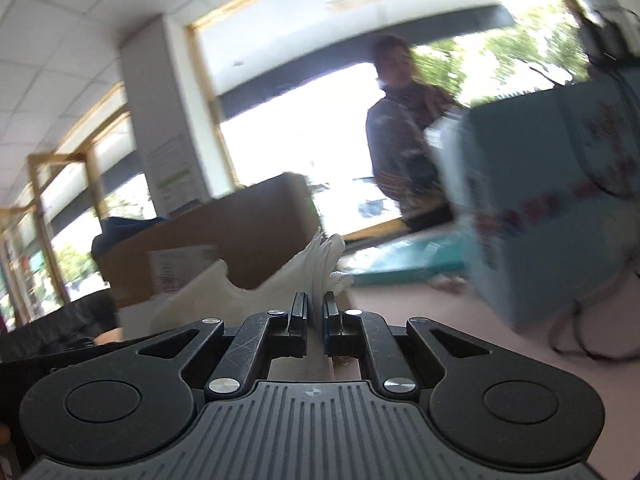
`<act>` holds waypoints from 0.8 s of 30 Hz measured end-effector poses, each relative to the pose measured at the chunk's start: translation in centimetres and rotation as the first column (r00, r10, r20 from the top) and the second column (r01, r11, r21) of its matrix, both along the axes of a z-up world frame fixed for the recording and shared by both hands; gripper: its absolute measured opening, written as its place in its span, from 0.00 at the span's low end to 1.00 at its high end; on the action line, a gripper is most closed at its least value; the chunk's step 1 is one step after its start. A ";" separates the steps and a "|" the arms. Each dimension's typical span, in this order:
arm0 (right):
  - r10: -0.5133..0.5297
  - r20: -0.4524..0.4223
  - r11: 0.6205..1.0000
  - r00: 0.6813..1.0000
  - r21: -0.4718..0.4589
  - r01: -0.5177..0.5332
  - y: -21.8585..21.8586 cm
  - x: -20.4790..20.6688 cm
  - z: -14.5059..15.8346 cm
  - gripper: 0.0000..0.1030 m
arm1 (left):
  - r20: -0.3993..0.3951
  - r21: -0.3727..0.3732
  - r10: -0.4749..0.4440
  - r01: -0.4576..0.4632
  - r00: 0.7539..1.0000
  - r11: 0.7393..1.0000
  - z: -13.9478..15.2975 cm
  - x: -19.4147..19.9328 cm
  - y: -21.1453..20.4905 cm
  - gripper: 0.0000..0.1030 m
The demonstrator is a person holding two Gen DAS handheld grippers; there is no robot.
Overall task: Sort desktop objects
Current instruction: 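Lift the tissue stack with both grippers and carry it into the foam tray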
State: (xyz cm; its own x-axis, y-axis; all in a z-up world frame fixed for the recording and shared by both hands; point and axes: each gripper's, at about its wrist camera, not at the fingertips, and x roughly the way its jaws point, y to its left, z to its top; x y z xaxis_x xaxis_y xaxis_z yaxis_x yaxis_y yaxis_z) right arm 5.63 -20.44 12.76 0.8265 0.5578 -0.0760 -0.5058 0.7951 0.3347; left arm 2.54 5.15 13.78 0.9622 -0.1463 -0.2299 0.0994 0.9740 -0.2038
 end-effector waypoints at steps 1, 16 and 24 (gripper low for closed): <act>0.023 0.009 1.000 1.000 -0.007 -0.023 1.3 -0.2 0.7 0.07 | -0.011 -0.012 0.019 -0.020 1.000 1.000 0.4 -0.3 1.2 0.14; 0.168 -0.028 0.986 0.985 -0.014 -0.169 17.2 -0.2 4.3 0.05 | -0.218 -0.102 0.123 -0.148 0.968 0.984 2.8 -1.9 14.8 0.16; 0.123 -0.127 0.987 0.984 -0.091 -0.135 16.5 1.6 1.8 0.05 | -0.325 -0.031 0.092 -0.108 0.941 0.994 0.9 -0.2 14.4 0.17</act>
State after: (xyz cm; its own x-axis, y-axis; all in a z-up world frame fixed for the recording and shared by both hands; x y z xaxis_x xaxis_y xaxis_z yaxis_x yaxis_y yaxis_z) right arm 7.23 -3.95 14.60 0.7298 0.6435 -0.2309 -0.5668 0.7583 0.3221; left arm 2.35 19.56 14.67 0.8477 -0.0721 -0.5255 -0.0765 0.9638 -0.2555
